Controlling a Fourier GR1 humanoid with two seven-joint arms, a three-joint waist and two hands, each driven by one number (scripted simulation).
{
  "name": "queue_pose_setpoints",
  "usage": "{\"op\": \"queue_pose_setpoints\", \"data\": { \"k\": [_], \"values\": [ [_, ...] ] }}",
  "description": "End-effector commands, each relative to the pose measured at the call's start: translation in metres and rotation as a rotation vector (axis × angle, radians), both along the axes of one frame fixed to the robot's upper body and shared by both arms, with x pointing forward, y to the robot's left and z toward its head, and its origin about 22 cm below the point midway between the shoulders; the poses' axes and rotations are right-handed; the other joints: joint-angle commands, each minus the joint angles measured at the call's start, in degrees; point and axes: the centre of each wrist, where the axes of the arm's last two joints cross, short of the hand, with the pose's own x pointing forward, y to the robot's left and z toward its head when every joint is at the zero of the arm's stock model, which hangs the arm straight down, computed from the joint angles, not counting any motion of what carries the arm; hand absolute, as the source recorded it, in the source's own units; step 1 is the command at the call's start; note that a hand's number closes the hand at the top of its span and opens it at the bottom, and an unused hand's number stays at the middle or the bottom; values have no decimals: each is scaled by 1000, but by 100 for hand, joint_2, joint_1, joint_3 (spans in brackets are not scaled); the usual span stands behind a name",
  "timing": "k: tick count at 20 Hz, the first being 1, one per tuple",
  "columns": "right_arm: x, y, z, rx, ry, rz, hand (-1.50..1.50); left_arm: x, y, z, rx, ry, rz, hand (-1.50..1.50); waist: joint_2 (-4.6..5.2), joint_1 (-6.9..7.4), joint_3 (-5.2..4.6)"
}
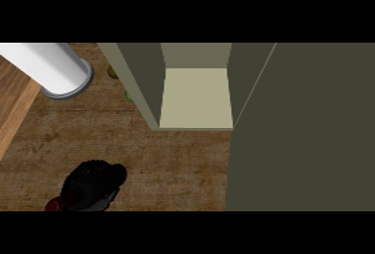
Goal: Pick up the wine, place it into the cabinet and close the cabinet
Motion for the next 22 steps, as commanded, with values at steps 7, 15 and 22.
{"op": "queue_pose_setpoints", "data": {
  "k": [7, 15, 22],
  "values": [
    [5, 3, -20, 17, -8, 3, -150, -34, -31, 12, -143, -110, -125, 150, 34, 46, -41],
    [1, -8, -10, 2, 12, 0, -150, -24, -61, 96, -142, -117, -166, 150, 37, 14, -43],
    [12, -7, -17, 14, 9, 18, -150, -14, -96, 147, -168, -138, -181, 150, 52, -28, -49]
  ]
}}
